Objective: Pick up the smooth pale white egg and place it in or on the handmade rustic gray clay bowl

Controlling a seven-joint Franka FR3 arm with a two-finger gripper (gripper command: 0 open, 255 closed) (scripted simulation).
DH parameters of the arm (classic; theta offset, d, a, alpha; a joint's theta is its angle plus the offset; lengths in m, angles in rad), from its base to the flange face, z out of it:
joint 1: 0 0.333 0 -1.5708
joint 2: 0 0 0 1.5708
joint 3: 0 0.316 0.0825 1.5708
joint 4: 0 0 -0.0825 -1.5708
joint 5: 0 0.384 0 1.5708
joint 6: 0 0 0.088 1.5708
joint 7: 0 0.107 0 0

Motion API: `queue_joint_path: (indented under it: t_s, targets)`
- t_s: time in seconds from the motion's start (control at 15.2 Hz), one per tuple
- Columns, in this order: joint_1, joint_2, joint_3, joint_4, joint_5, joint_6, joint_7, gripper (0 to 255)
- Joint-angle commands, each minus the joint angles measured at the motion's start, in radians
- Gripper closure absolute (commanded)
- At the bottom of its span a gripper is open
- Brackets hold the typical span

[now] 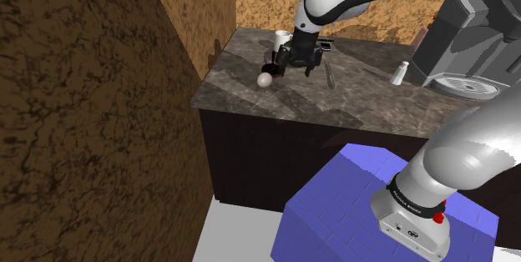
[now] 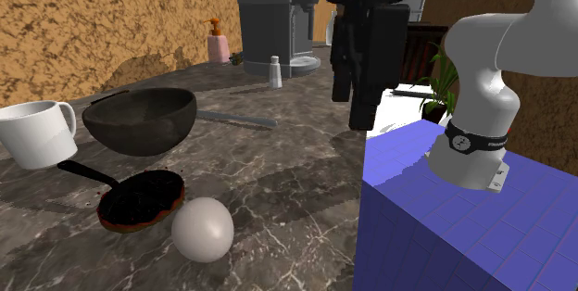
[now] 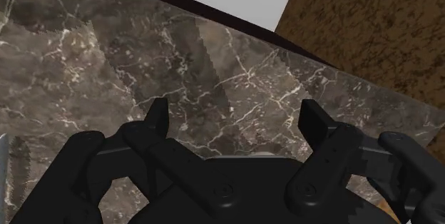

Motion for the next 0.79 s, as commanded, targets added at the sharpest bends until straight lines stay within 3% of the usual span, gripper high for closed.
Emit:
queue_joint_path:
  t_s: [0.0,0.73]
  targets:
    - [-0.008,0.073,0.011,0.035,-0.016,0.054,0.048,0]
    - [-0.02,0.471,0.007,0.332,-0.161,0.229,0.323,0]
